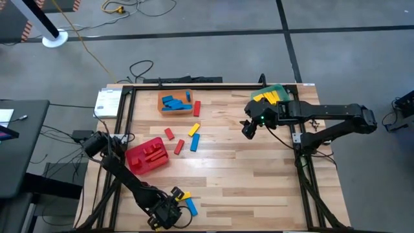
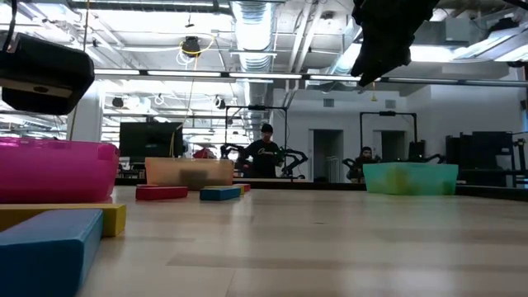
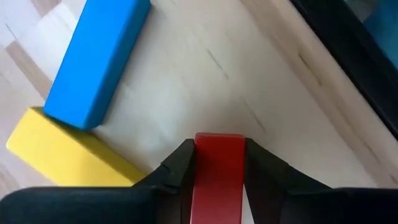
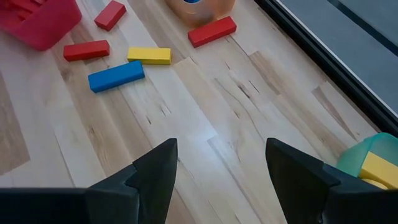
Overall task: Sort blocks
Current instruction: Put the red block into the red bin
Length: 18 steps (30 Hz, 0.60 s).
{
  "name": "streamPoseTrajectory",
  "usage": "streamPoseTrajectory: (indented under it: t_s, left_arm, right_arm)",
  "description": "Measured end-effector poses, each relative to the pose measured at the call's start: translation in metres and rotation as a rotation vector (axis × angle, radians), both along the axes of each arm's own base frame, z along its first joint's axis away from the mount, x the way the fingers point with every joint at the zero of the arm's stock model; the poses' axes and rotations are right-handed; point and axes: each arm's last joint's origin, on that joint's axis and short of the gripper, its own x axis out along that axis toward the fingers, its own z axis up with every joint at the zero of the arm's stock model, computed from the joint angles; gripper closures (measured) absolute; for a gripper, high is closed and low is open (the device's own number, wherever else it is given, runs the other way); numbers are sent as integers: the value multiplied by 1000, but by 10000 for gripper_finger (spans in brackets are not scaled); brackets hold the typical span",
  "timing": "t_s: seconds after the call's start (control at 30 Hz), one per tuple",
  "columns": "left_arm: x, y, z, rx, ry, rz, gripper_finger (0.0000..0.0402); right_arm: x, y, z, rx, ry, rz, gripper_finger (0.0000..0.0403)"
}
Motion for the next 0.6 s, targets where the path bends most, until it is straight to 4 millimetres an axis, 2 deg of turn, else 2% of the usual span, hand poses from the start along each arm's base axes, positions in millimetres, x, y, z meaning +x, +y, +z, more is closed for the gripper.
streamPoseTrajectory:
  t_s: [0.13, 0.33, 0.47, 0.6]
  left_arm:
    - [1, -1, 10, 37, 36, -1, 305]
    - [4, -3, 39, 114, 79, 6, 305]
    - [2, 2, 62, 242, 107, 30, 305]
    - [-4, 17, 82, 438, 136, 91, 304]
  right_arm:
    - [0, 0, 0, 0, 0, 0, 143]
    - [0, 0, 0, 1, -1, -3, 143]
    - [1, 3, 0, 2, -7, 4, 143]
    - [1, 7, 1, 4, -13, 20, 143]
